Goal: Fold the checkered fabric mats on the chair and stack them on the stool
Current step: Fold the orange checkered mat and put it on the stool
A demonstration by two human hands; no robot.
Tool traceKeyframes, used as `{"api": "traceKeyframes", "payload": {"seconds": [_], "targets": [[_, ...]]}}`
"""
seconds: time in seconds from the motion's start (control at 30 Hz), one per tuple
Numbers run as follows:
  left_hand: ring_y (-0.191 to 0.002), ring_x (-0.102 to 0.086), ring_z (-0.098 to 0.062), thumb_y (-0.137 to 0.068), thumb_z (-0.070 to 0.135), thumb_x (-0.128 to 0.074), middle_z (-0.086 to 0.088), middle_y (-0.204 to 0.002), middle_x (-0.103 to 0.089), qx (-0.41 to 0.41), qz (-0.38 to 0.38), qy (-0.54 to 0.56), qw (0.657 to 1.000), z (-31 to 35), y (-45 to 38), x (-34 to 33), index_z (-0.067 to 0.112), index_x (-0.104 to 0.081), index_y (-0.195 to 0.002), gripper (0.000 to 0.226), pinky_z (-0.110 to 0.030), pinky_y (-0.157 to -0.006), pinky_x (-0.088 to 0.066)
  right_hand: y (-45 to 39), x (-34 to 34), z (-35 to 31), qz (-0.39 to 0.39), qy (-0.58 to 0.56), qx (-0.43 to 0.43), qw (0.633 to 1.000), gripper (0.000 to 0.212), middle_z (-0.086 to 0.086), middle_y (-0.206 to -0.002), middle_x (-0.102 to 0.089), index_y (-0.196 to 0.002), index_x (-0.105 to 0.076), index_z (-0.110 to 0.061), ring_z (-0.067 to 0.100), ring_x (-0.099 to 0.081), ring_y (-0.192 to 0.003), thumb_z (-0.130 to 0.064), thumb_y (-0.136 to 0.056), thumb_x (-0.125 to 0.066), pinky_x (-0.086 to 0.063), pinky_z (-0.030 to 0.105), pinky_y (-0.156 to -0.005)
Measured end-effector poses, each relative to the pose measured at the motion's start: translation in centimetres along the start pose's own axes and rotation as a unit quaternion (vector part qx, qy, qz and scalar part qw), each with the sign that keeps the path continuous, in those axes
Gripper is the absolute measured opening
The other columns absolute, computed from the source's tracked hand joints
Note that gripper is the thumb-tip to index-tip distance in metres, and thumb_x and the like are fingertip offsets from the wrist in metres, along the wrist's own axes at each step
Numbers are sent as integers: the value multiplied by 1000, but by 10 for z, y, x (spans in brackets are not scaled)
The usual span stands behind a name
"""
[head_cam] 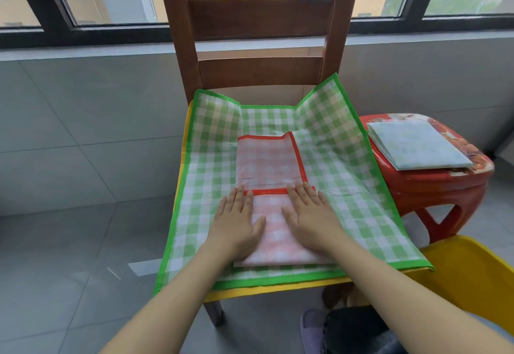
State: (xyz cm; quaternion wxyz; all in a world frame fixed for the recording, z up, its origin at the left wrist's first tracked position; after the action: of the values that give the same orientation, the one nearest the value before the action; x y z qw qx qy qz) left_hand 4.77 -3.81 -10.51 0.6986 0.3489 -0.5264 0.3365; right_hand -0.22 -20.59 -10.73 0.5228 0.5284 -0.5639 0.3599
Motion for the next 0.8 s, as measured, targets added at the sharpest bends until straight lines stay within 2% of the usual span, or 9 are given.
{"api": "traceKeyframes", "payload": {"seconds": [0.17, 0.23, 0.3, 0.33, 0.4, 0.47, 0.57, 0.7, 0.8], "targets": [[-146, 14, -18, -97, 50, -19, -5, -159, 14, 5, -8, 3, 1000, 2, 2, 3, 15, 7, -150, 69, -37, -120, 7, -4, 10, 24, -12, -18, -69, 997, 66, 5, -158, 10, -149, 6, -12, 16, 11, -146, -48, -98, -13, 10, 36, -119], [-147, 6, -21, -97, 49, -23, -7, -160, 4, 17, 12, -1, 1000, 5, -1, 7, 13, -4, -151, 68, -39, -120, 2, -5, 15, 19, 4, -11, -69, 998, 65, 8, -159, 5, -150, -1, -9, 21, 8, -146, -45, -99, -20, 8, 38, -119], [-145, -9, -26, -96, 43, -31, -9, -157, -15, 19, 64, -18, 998, 10, -6, 14, 9, -28, -145, 59, -40, -118, -6, -8, 25, 10, 84, -12, -47, 995, 59, 10, -156, -15, -147, -21, -9, 27, -9, -143, -37, -96, -37, -5, 38, -117], [-141, -18, -27, -95, 38, -35, -9, -153, -25, 14, 94, -20, 995, 12, -8, 18, 7, -42, -136, 52, -38, -115, -12, -10, 29, 5, 125, -37, -28, 991, 53, 9, -149, -28, -142, -33, -11, 27, -21, -137, -29, -93, -45, -15, 36, -113], [-127, -37, -26, -92, 26, -43, -9, -136, -43, 10, 136, 40, 990, 15, -17, 24, 4, -57, -116, 36, -33, -106, -29, -16, 34, -1, 146, -171, -30, 974, 47, 8, -133, -43, -133, -47, -10, 24, -38, -124, -12, -87, -53, -32, 28, -102], [-106, -50, -23, -91, 16, -46, -10, -125, -46, 49, 147, 164, 974, 15, -24, 30, 2, -57, -116, 30, -28, -90, -42, -22, 37, -1, 115, -295, -82, 945, 45, 9, -126, -48, -128, -52, -9, 18, -50, -107, -6, -84, -55, -41, 22, -84], [-89, -50, -19, -91, 9, -46, -13, -128, -42, 116, 150, 282, 940, 13, -37, 36, 4, -51, -125, 34, -25, -78, -40, -34, 42, 7, 89, -385, -156, 905, 39, 7, -108, -56, -122, -54, -9, 17, -54, -85, -5, -83, -54, -45, 22, -65], [-82, -52, -30, -90, 6, -44, -20, -128, -38, 196, 170, 318, 912, 7, -52, 39, 2, -47, -123, 33, -30, -72, -39, -46, 49, 17, 71, -456, -214, 861, 23, 12, -83, -62, -108, -51, -7, 18, -58, -56, -2, -86, -50, -49, 25, -47], [-81, -54, -35, -93, 8, -43, -23, -129, -36, 247, 180, 297, 905, 4, -60, 39, 1, -42, -125, 33, -33, -69, -40, -52, 47, 23, 84, -476, -233, 843, 15, 14, -74, -63, -103, -52, -6, 19, -58, -48, -8, -89, -55, -52, 28, -45]]}}
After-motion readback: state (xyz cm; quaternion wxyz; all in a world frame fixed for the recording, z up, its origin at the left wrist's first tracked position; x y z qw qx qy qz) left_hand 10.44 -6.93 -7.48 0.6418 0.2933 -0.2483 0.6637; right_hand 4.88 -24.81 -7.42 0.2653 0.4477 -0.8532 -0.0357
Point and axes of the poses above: each hand's wrist, its own y-axis away from the middle knuckle, its own x-axis out of the back of the hand, z = x × y, the point moved 2 cm from there along -y, towards the middle knuckle
